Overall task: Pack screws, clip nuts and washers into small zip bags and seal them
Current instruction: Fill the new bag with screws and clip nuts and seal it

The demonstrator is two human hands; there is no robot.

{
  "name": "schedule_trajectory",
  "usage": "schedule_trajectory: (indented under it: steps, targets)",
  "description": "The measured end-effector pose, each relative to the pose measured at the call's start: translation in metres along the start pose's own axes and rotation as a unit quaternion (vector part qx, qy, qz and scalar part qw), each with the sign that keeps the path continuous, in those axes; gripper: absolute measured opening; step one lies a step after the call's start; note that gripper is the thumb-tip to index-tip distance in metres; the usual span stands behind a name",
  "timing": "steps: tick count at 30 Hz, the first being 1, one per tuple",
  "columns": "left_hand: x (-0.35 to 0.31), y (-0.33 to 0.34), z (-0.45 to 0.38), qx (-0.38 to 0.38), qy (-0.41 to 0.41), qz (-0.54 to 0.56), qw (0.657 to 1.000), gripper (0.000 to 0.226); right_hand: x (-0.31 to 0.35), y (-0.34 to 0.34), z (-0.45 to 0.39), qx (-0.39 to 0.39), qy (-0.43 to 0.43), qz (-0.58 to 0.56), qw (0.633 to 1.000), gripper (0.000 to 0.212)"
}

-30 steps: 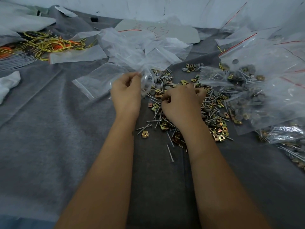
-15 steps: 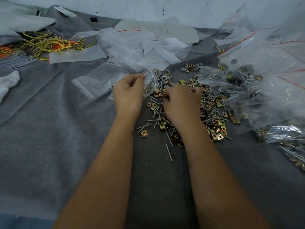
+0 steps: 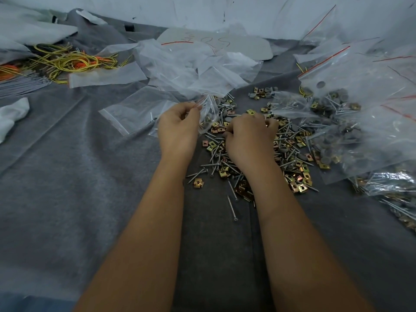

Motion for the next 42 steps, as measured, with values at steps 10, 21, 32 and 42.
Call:
schedule_trajectory:
  steps: [10, 21, 32, 42]
  targets:
    - [-0.004, 0.004, 0.002, 0.017, 0.016, -0.062, 0.998, 0.02, 0.002, -0.038, 0.011, -0.161, -0.072, -0.273, 0.946, 0.004]
    - [-0.008, -0.02, 0.004, -0.124, 0.031, 0.066, 0.99, 0.021, 0.016, -0.024, 0.009, -0.101, -0.118, -0.288, 0.945, 0.028]
    - [-0.007, -0.018, 0.004, -0.113, 0.024, 0.073, 0.991, 0.019, 0.031, 0.011, 0.007, 0.021, -0.166, -0.058, 0.984, 0.035]
    - [-0.007, -0.009, 0.003, -0.065, 0.022, 0.033, 0.997, 0.021, 0.002, -0.031, 0.01, -0.138, -0.071, -0.308, 0.938, 0.028]
Point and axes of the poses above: each hand's wrist, its own z-axis away from the middle knuckle, its own y-axis out of the palm, x = y × z, the point moved 8 cm from there along -z, towards the middle knuckle, and after that the axes turned 8 degrees about x, right-handed, at the moved point
